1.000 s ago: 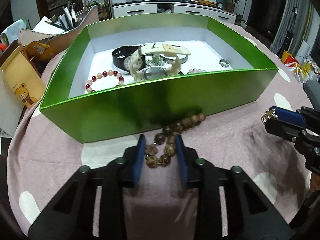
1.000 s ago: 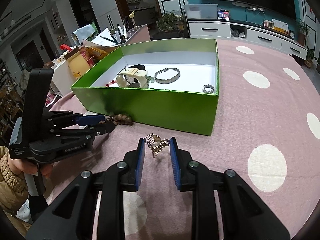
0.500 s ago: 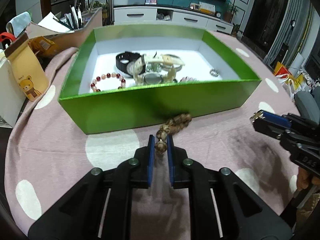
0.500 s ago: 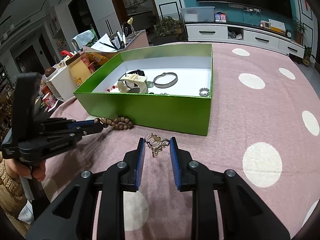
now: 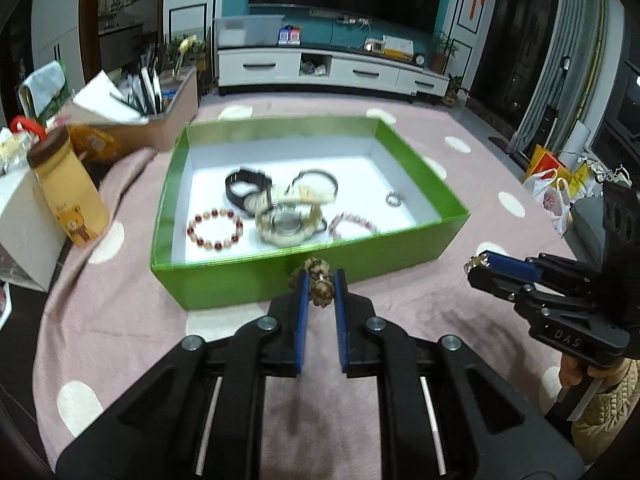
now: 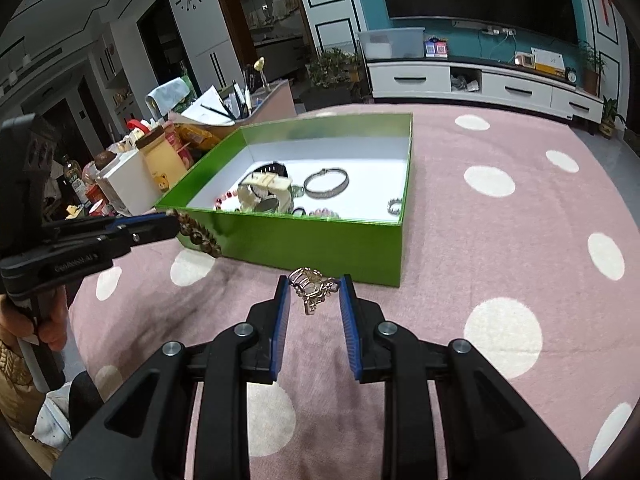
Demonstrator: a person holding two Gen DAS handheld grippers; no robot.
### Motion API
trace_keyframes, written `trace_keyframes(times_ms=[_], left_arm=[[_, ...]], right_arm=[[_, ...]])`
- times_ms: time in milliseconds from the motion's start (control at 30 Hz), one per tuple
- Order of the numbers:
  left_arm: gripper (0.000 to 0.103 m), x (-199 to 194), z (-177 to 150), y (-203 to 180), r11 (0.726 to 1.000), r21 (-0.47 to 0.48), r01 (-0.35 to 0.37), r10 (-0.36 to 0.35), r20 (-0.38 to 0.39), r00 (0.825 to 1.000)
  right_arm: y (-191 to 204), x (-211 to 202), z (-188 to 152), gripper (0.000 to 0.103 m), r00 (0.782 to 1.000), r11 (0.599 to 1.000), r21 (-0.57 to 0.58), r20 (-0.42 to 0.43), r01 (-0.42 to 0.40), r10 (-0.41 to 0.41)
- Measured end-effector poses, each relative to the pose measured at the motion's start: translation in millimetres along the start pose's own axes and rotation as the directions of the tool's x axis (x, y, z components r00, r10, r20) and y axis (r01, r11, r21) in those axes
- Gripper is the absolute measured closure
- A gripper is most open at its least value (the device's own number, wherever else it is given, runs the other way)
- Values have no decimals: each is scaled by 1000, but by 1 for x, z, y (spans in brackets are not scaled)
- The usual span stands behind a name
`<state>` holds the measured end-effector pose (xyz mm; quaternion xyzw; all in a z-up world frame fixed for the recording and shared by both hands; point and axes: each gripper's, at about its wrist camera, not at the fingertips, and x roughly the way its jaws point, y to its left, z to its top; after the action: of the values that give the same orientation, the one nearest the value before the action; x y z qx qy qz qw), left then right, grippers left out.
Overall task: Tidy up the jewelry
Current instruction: 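Carry brown bead bracelet into the box and open both tools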
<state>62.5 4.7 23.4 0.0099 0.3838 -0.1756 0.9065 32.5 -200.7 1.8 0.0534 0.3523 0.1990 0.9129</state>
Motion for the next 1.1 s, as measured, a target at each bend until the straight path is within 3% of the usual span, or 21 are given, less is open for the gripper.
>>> trace_keyframes(times_ms=[467,833,1100], left_arm=[[91,-23,64,7,1000,15,-24,23,97,995],[91,12,104,44,995,-79,-62,66,62,996],[91,43,108,66,987,-119,-104,107,18,994]], right_arm=[[-2,-14,43,78,995,999,-34,95,25,-22],[-17,6,76,78,994,999,-5,103,34,-34],[-25,41,90,78,997,999,9,47,54,-54]])
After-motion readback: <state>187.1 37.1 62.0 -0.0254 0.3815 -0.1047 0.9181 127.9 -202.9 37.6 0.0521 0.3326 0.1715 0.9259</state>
